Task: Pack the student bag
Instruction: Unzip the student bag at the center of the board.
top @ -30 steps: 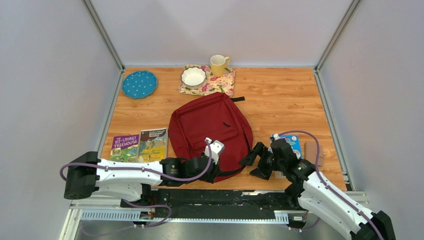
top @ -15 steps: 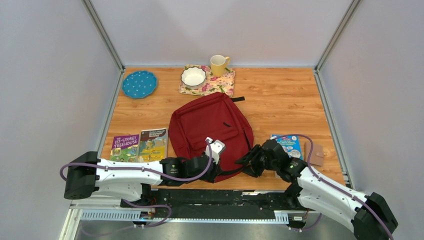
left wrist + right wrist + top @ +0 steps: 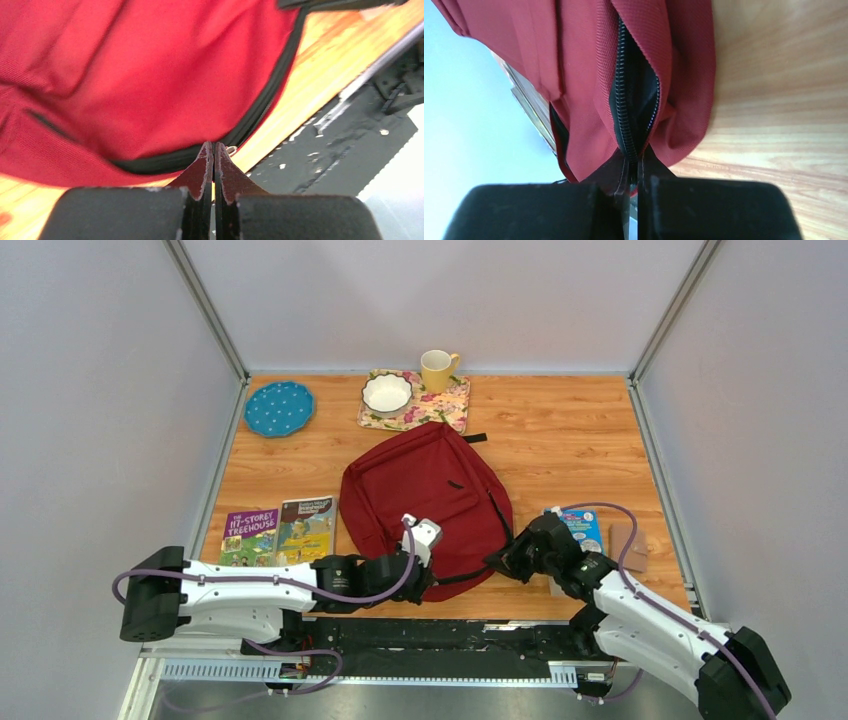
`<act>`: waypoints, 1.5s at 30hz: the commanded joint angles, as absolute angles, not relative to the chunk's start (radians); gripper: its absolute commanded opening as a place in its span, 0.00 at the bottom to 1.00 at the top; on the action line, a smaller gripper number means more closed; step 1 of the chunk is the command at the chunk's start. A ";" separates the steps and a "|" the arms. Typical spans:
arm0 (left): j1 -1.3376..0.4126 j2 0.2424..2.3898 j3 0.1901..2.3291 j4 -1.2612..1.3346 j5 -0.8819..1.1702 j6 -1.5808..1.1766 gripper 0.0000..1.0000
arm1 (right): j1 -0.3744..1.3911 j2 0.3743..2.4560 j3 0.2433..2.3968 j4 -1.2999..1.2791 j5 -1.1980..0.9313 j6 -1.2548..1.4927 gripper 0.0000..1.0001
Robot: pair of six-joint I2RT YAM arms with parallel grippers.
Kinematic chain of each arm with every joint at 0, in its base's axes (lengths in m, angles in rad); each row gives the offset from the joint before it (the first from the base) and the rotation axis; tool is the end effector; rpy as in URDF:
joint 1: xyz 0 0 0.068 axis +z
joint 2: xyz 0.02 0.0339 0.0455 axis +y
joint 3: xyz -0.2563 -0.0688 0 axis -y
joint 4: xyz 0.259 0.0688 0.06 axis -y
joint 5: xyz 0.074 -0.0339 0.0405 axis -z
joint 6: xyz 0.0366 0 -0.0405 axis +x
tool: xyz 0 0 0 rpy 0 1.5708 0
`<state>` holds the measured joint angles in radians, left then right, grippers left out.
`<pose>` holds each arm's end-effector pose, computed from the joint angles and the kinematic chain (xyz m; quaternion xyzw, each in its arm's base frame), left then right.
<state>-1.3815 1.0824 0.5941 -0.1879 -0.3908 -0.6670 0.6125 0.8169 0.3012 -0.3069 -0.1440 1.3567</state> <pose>0.0590 -0.2338 0.2038 0.2306 0.8580 -0.2715 0.3701 0.1397 0.1046 0.1440 0.3131 0.8744 0.3407 0.1458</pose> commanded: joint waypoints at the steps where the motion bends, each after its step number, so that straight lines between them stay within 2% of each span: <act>1: -1.384 0.958 0.503 -0.363 -0.528 -0.713 0.00 | 0.502 0.819 0.367 -0.316 -0.120 1.150 0.00; 5: -1.344 0.856 0.436 -0.451 -0.615 -0.761 0.00 | 0.471 0.877 0.436 -0.340 -0.179 1.013 0.00; 10: -1.298 0.769 0.397 -0.402 -0.617 -0.735 0.00 | 0.466 0.953 0.491 -0.348 -0.277 0.911 0.01; 11: -1.298 0.770 0.402 -0.378 -0.605 -0.726 0.00 | 0.468 0.957 0.498 -0.347 -0.346 0.901 0.07; 12: -1.298 0.773 0.414 -0.364 -0.597 -0.721 0.00 | 0.468 0.960 0.503 -0.357 -0.376 0.907 0.29; 13: -1.298 0.790 0.422 -0.326 -0.571 -0.715 0.00 | 0.471 0.950 0.509 -0.370 -0.400 0.920 0.40; 15: -1.298 0.814 0.451 -0.292 -0.551 -0.698 0.00 | 0.483 0.911 0.514 -0.438 -0.419 0.969 0.54; 21: -1.298 0.940 0.547 -0.206 -0.471 -0.664 0.00 | 0.540 0.617 0.460 -0.591 -0.354 1.207 0.67; 23: -1.298 0.972 0.567 -0.178 -0.440 -0.649 0.00 | 0.574 0.510 0.396 -0.586 -0.363 1.365 0.67; 24: -1.298 0.982 0.584 -0.169 -0.428 -0.644 0.00 | 0.604 0.482 0.379 -0.553 -0.367 1.400 0.82; 25: -1.298 1.001 0.594 -0.157 -0.411 -0.638 0.00 | 0.624 0.463 0.368 -0.555 -0.359 1.467 0.85; 29: -1.298 1.055 0.635 -0.153 -0.376 -0.626 0.00 | 0.741 0.439 0.354 -0.565 -0.258 1.581 0.86; 38: -1.302 1.081 0.637 -0.121 -0.313 -0.646 0.00 | 0.920 0.762 0.364 -0.269 -0.149 1.689 0.88; 41: -1.301 1.083 0.634 -0.120 -0.304 -0.647 0.00 | 0.930 0.833 0.367 -0.213 -0.106 1.736 0.84; 44: -1.301 1.074 0.624 -0.126 -0.311 -0.646 0.00 | 0.930 0.859 0.364 -0.206 -0.069 1.743 0.65; 45: -1.302 1.066 0.618 -0.127 -0.317 -0.644 0.00 | 0.930 0.859 0.362 -0.218 -0.063 1.747 0.48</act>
<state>-1.3003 1.0843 0.6014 -0.1703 -0.3233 -0.6476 0.9245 0.8494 0.3519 -0.2943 -0.1474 1.6890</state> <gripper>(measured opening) 0.008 0.682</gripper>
